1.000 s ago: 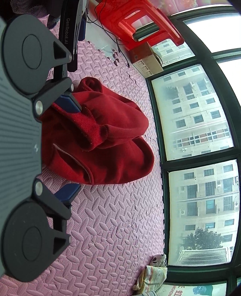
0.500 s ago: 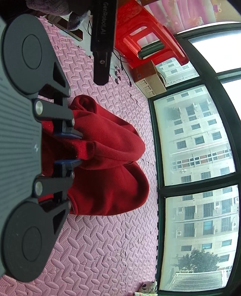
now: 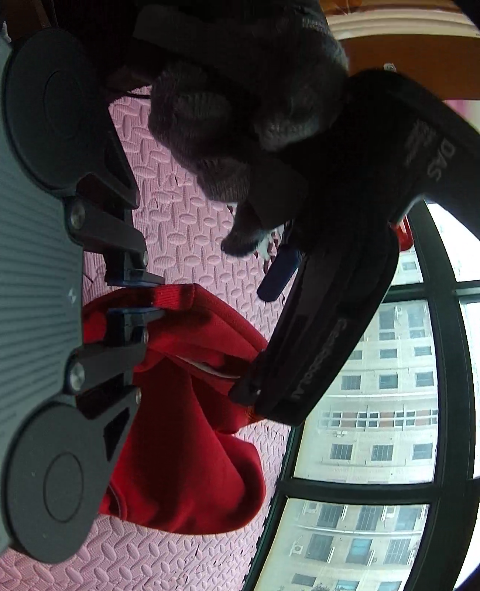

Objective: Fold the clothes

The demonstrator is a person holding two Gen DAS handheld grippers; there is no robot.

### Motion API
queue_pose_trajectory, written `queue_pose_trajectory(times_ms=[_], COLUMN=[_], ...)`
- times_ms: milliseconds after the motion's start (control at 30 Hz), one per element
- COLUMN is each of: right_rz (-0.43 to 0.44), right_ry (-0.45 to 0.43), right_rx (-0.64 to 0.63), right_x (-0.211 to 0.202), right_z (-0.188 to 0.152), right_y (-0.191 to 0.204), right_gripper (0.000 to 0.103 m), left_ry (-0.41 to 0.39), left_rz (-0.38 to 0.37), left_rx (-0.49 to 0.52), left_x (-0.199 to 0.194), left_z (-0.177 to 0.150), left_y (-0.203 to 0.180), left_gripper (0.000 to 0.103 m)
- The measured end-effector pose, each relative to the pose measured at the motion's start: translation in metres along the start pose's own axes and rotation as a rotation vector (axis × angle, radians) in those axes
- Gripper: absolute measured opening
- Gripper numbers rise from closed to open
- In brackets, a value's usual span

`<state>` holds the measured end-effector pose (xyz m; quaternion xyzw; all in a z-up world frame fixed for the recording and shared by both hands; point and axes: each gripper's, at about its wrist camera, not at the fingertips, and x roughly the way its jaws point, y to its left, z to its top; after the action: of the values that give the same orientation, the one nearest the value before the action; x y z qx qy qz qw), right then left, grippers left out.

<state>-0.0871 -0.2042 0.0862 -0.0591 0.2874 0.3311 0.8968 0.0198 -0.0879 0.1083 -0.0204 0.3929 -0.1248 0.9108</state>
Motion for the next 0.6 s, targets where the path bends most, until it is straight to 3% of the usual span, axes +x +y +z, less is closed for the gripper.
queue_pose_trajectory(times_ms=[67, 100, 167, 400, 500, 600], right_rz=[0.027, 0.035, 0.059, 0.125, 0.068, -0.047], right_ry=[0.018, 0.025, 0.047, 0.050, 0.019, 0.001], right_rx=[-0.019, -0.026, -0.031, 0.070, 0.121, 0.139], right_x=[-0.001, -0.001, -0.002, -0.025, -0.039, -0.046], right_z=[-0.003, -0.004, -0.007, -0.005, 0.001, 0.003], right_y=[0.007, 0.009, 0.012, -0.005, -0.024, -0.046], right_gripper=[0.009, 0.009, 0.009, 0.020, 0.031, 0.040], left_ry=[0.040, 0.058, 0.084, 0.122, 0.141, 0.163], left_rz=[-0.003, -0.012, -0.040, -0.090, -0.114, -0.126], left_rx=[-0.019, -0.034, -0.070, -0.153, -0.183, -0.193], left_x=[0.006, 0.006, 0.007, -0.011, -0.020, -0.030], left_z=[-0.008, -0.013, -0.023, -0.052, -0.064, -0.075], left_y=[0.009, 0.015, 0.026, 0.061, 0.075, 0.087], left_gripper=[0.062, 0.055, 0.025, 0.015, 0.014, 0.014])
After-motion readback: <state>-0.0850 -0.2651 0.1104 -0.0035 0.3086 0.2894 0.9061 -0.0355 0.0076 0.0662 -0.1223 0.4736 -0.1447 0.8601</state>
